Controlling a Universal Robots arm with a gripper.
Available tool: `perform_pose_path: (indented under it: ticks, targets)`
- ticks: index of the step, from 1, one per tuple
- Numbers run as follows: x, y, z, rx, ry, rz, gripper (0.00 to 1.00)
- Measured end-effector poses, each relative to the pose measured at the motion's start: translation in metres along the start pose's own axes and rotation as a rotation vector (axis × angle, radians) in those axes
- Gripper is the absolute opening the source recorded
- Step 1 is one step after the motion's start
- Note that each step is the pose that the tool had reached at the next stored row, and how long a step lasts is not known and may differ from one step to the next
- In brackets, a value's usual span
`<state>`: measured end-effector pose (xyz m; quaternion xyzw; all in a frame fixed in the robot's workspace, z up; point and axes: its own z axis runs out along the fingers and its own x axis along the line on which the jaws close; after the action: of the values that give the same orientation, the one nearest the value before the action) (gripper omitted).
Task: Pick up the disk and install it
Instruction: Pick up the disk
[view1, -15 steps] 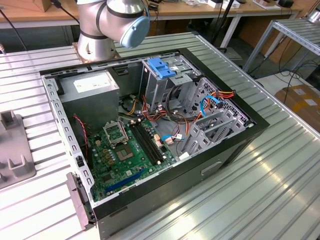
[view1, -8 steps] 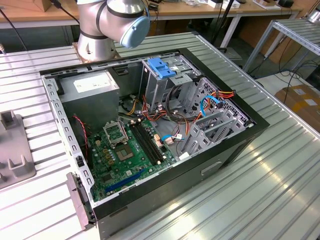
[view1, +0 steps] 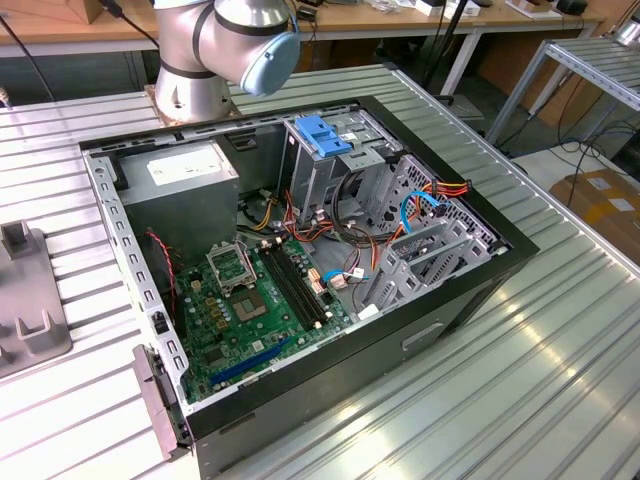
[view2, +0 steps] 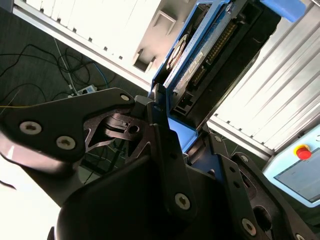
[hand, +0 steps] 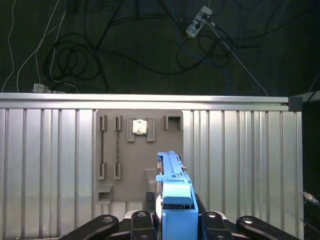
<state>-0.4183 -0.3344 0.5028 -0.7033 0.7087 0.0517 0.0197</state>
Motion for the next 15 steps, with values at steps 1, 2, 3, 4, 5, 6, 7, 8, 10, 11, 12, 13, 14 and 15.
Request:
perform_pose_path:
  ticks: [1, 2, 3, 4, 5, 6, 7, 8, 10, 11, 12, 13, 14, 15]
  targets:
    - [0.0002, -0.0004, 0.0000, 0.0001, 0.0000, 0.000, 0.37]
    - [0.0003, -0.0007, 0.0000, 0.0001, -0.0001, 0.000, 0.37]
    - [0.0004, -0.0010, 0.0000, 0.0001, -0.0001, 0.000, 0.37]
    - [0.0005, -0.0013, -0.0001, 0.0000, 0.0000, 0.000, 0.37]
    - [0.0007, -0.0016, -0.0001, 0.0000, 0.0000, 0.000, 0.37]
    - [0.0008, -0.0019, -0.0001, 0.0000, 0.0000, 0.000, 0.37]
    - [0.0009, -0.0021, -0.0001, 0.0000, 0.0000, 0.000, 0.37]
    - [0.0010, -0.0024, -0.0001, 0.0000, 0.0000, 0.000, 0.37]
    - [0.0013, -0.0031, -0.0002, 0.0000, 0.0000, 0.000, 0.37]
    - [0.0014, -0.0034, -0.0003, 0.0000, 0.0000, 0.000, 0.37]
    - [0.0015, -0.0037, -0.0003, 0.0000, 0.0000, 0.000, 0.37]
    - [0.0016, -0.0042, -0.0003, 0.0000, 0.0000, 0.000, 0.37]
    - [0.0017, -0.0045, -0.0003, 0.0001, 0.0000, 0.000, 0.37]
    - [0.0018, -0.0047, -0.0003, 0.0001, -0.0001, 0.000, 0.37]
